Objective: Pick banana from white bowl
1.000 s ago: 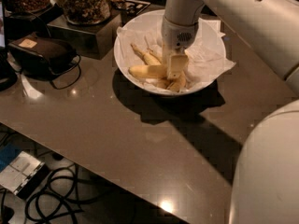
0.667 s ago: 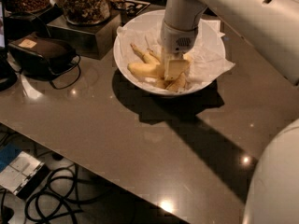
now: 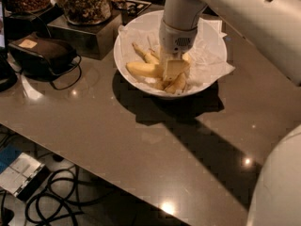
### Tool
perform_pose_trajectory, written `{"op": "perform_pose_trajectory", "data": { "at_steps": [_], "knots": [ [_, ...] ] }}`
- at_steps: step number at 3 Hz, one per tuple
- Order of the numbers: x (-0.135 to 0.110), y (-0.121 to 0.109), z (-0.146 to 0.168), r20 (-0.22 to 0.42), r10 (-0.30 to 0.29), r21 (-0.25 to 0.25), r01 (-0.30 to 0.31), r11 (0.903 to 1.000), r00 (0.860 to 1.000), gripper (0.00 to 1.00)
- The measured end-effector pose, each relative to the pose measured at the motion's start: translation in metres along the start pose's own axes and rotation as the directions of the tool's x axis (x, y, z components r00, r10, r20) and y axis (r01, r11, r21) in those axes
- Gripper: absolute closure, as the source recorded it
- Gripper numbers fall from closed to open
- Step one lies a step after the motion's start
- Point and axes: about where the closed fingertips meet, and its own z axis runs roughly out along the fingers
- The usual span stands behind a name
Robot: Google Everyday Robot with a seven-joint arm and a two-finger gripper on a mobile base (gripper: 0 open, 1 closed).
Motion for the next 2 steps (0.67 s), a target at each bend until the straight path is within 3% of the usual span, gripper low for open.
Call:
{"op": "perform_pose_trajectory", "data": {
  "at_steps": [2],
  "knots": [
    [-0.018,0.017,-0.085,-0.081,0.053,0.117,-0.044,0.9921,0.995,1.00]
  ]
}}
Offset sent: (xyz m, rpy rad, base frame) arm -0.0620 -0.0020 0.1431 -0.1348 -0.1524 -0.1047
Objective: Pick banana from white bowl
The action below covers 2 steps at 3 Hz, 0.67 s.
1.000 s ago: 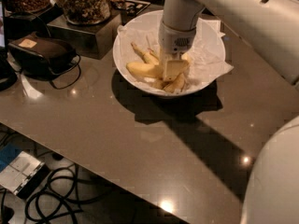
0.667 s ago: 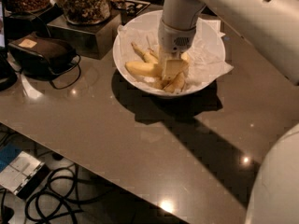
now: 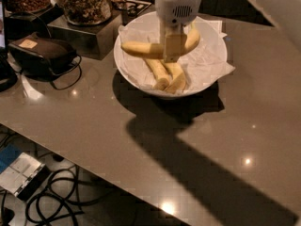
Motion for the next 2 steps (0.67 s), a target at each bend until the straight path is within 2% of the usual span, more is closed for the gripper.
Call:
{"op": "perform_pose_trajectory", "data": {
  "at_steps": [1,2],
  "knots": [
    [-0.018,0.005,-0.040,-0.007,-0.027,0.058,0.028,0.9979,1.000,1.00],
    [-0.038,0.010,-0.063,0.026,-0.079,0.087,0.076,0.9932,0.997,1.00]
  ]
}}
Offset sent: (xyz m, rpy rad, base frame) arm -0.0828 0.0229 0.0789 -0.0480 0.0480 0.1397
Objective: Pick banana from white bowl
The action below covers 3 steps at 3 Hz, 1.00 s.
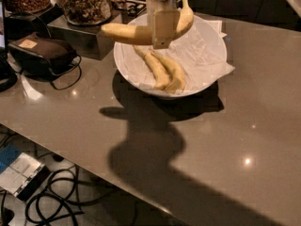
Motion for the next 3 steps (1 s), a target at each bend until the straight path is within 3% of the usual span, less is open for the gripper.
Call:
{"op": "perform_pose_trajectory", "data": {
  "at_steps": [2,3],
  "knots": [
    [-0.016,-0.014,0.008,0.049,-0.018,0.038,0.016,0.9992,0.999,1.00],
    [-0.045,-0.025,0.025,0.076,-0.094,0.022,0.093,0.9954,0.993,1.00]
  ]
}}
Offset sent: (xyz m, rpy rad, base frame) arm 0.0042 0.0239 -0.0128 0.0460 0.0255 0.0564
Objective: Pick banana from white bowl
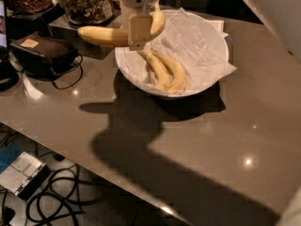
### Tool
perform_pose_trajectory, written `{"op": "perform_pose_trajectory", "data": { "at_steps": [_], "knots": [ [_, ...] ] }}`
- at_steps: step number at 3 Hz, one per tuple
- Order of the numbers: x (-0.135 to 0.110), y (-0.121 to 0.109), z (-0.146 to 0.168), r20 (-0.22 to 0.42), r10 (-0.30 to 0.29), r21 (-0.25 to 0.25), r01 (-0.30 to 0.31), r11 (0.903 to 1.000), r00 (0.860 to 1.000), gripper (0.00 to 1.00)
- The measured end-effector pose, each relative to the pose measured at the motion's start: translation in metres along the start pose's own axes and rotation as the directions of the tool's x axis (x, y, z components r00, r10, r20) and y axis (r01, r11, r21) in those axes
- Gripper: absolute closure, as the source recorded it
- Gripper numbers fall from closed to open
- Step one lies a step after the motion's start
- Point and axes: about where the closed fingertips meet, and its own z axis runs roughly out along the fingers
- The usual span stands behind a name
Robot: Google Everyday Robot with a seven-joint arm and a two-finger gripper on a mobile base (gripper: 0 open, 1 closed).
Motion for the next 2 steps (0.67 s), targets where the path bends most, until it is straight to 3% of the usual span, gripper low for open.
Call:
{"op": "perform_pose_trajectory", "data": {
  "at_steps": [2],
  "knots": [
    [-0.043,-0.013,0.028,0.026,-0.130,-0.055,0.132,0.9897,0.991,1.00]
  ]
}}
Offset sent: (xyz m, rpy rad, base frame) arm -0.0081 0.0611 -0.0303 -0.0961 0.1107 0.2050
